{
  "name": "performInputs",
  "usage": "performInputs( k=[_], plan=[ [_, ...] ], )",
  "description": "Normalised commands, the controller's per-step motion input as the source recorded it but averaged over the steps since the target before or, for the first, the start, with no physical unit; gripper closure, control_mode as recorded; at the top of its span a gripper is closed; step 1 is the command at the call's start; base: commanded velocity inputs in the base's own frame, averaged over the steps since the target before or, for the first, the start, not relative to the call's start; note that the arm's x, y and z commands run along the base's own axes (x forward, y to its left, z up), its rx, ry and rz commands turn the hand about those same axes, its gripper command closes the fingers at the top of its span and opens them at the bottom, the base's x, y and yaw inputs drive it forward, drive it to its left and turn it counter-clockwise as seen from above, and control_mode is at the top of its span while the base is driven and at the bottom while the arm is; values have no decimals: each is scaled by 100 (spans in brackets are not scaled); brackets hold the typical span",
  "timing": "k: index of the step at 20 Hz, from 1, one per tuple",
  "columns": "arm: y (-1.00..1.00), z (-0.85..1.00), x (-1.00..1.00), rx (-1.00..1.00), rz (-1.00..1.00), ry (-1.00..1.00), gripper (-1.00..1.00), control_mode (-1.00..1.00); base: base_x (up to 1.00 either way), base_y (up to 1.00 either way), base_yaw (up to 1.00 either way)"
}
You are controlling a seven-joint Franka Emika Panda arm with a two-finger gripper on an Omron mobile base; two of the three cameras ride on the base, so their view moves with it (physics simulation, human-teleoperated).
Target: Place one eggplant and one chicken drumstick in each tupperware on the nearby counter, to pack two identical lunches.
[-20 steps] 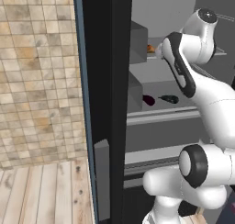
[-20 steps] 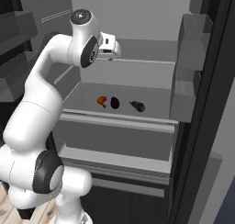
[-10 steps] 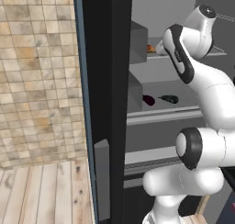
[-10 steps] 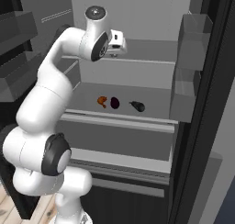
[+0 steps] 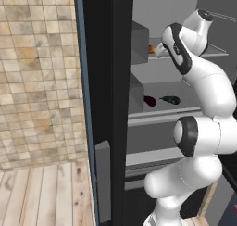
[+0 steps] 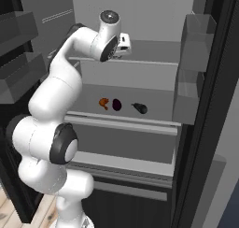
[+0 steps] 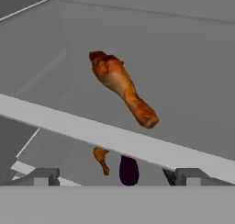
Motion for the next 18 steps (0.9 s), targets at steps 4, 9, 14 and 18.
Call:
performInputs(
  k=[4,9,14,18],
  plan=[
    [3,-4,47,0,11,0,-100,-100,0,0,0],
    [0,0,53,0,9,0,-100,-100,0,0,0],
    [1,0,50,0,9,0,-100,-100,0,0,0],
    [7,-4,46,0,8,0,-100,-100,0,0,0]
  ],
)
